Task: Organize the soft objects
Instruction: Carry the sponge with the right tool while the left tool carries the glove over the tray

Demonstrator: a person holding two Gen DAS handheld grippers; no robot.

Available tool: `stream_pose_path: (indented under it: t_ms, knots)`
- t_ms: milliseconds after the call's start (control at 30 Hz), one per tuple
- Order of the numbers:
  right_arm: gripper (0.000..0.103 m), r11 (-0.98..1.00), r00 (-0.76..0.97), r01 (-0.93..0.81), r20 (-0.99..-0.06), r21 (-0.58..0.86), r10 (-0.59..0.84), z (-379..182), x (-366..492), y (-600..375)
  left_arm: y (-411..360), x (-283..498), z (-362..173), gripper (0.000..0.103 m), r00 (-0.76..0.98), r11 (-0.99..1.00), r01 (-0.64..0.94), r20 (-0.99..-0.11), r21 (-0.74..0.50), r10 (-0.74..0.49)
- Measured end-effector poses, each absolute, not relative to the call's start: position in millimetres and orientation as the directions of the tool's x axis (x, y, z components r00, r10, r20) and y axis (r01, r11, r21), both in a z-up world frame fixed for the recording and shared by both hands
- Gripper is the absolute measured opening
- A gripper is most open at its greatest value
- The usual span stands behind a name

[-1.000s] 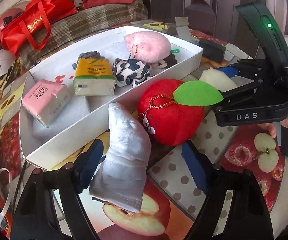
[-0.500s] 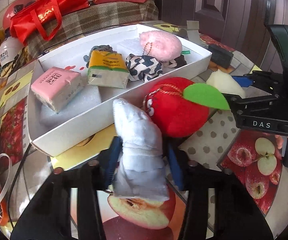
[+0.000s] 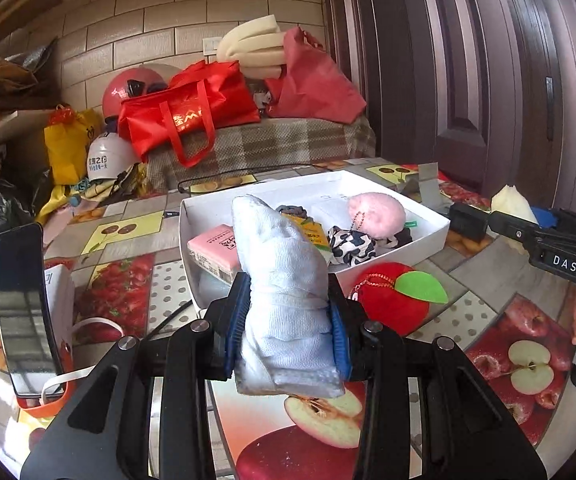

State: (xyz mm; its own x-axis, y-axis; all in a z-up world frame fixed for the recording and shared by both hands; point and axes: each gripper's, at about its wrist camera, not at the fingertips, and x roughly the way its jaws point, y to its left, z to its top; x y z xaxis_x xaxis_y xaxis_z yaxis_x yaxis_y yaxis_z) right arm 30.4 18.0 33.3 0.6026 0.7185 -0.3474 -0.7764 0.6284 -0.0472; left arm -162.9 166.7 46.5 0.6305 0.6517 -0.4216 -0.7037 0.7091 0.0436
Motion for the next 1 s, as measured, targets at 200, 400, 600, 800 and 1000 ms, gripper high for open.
stream_pose_path:
  t_ms: [200, 400, 600, 800, 1000]
  knots:
    - [0.059, 0.620, 0.600, -0.781, -0.366, -0.077, 0.711, 29, 24, 29, 183, -159, 42, 0.036, 0.608, 0.681, -0.732, -0.452, -0.003, 0.652]
    - [0.059, 0.620, 0.598, -0.781, -0.369, -0.072, 0.711, 30, 26, 41, 194, -146, 43, 0.036, 0.587, 0.663, -0.749, -0.451, 0.013, 0.672]
    - [0.059, 0.619, 0.589, -0.783, -0.382, -0.053, 0.712, 31, 34, 58, 215, -138, 41, 0.036, 0.571, 0.644, -0.765, -0.475, -0.012, 0.669]
    - [0.059, 0.602, 0.559, -0.798, -0.416, -0.034, 0.717, 29, 45, 84, 234, -130, 42, 0.036, 0.536, 0.611, -0.792, -0.477, 0.001, 0.696]
    - [0.059, 0.552, 0.502, -0.833, -0.454, -0.027, 0.736, 25, 50, 111, 257, -112, 41, 0.036, 0.511, 0.601, -0.798, -0.482, 0.040, 0.712]
